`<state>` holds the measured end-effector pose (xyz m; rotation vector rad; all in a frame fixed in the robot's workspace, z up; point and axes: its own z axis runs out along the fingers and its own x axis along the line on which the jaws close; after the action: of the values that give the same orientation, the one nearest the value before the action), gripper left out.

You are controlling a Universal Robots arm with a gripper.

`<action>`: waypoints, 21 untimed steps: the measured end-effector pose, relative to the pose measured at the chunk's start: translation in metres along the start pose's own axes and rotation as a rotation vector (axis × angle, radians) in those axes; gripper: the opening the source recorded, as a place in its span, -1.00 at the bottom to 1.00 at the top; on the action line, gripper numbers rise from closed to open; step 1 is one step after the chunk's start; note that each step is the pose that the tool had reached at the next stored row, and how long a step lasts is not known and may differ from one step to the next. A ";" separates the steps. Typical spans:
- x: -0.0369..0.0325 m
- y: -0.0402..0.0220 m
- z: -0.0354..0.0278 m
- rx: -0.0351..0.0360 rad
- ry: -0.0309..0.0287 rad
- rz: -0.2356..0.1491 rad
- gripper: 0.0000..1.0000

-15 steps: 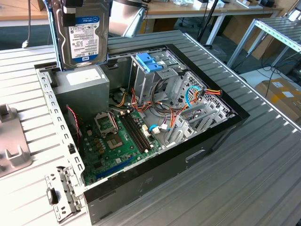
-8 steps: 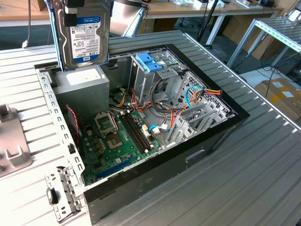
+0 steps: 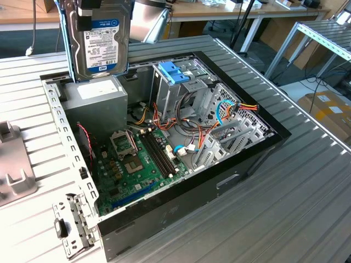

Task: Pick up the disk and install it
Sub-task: 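Pick up the disk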

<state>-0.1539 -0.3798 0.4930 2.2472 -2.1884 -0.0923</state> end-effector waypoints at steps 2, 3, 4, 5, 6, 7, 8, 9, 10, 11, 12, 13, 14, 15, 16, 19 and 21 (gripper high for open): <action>0.0002 -0.0007 0.0000 0.0000 0.0000 0.000 -0.26; 0.0004 -0.0012 0.0000 -0.0001 0.0000 0.000 -0.26; 0.0004 -0.0016 -0.0001 -0.0001 0.0001 0.000 -0.26; 0.0006 -0.0020 0.0000 0.0000 0.0000 0.000 -0.26; 0.0007 -0.0024 -0.0001 -0.0001 0.0000 0.000 -0.26; 0.0008 -0.0028 0.0000 0.0000 0.0000 0.000 -0.26; 0.0008 -0.0031 -0.0001 -0.0001 0.0000 0.000 -0.26; 0.0010 -0.0036 -0.0001 -0.0001 0.0001 0.000 -0.26; 0.0011 -0.0039 -0.0001 -0.0001 0.0000 0.000 -0.26; 0.0012 -0.0043 -0.0001 -0.0001 0.0000 0.000 -0.26; 0.0015 -0.0054 -0.0001 -0.0001 0.0000 0.000 -0.26; 0.0017 -0.0059 -0.0001 -0.0001 0.0000 0.000 -0.26; 0.0019 -0.0065 -0.0001 0.0000 0.0000 0.000 -0.26; 0.0021 -0.0073 -0.0001 0.0000 0.0000 0.000 -0.26; 0.0024 -0.0081 -0.0002 -0.0001 0.0000 0.000 -0.26; 0.0028 -0.0096 -0.0002 0.0000 -0.0001 0.000 -0.26; 0.0031 -0.0108 -0.0002 -0.0001 0.0000 0.000 -0.26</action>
<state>-0.1431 -0.3826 0.4927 2.2471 -2.1884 -0.0923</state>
